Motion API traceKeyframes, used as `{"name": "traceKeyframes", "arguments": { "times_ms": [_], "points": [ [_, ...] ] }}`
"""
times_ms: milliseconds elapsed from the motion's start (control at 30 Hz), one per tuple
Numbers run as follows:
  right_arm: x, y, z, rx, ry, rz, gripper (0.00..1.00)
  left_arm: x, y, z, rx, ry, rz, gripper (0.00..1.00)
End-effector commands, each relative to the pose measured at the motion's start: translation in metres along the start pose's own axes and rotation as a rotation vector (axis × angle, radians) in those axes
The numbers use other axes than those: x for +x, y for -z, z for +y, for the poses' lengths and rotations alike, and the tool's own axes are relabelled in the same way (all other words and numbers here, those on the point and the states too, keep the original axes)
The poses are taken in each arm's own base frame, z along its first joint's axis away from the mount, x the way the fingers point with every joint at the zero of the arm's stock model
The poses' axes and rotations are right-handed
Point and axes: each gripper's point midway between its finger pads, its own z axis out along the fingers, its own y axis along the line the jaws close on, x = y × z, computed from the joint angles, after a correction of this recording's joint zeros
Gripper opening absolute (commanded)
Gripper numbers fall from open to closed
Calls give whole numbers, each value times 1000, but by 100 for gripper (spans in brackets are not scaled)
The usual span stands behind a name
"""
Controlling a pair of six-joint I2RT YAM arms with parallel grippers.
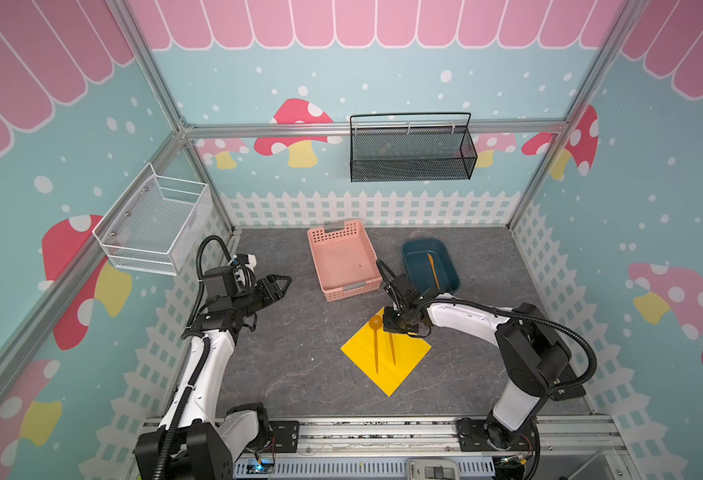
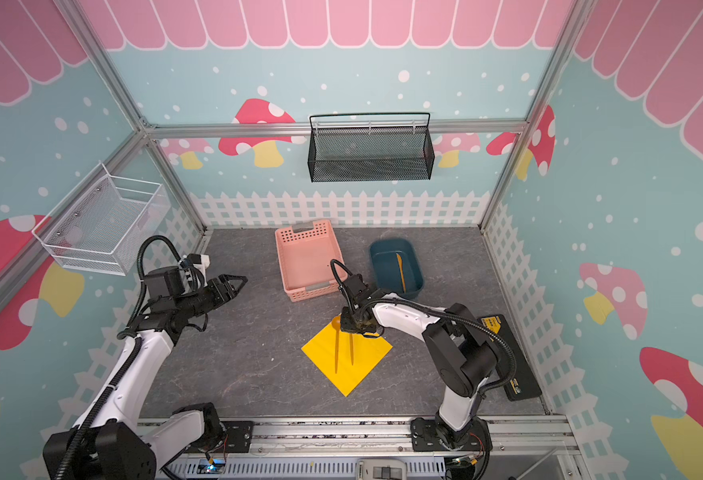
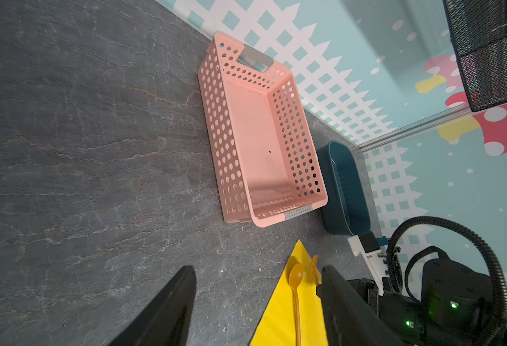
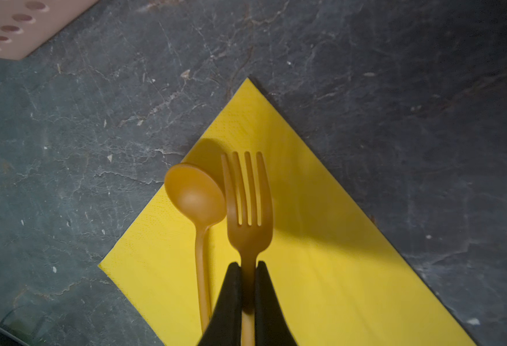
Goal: Place the utensils on the paper napkin and roll it up
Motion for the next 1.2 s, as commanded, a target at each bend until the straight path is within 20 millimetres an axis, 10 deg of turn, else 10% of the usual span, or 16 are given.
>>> {"name": "traceKeyframes", "arguments": {
  "times_ms": [0, 1167],
  "points": [
    [8, -10, -3, 11, -17, 21, 3, 2, -1, -1, 10, -5, 3, 68],
    [22, -24, 1, -21, -24, 71, 0, 2, -2, -1, 11, -4, 6, 69]
  ]
}}
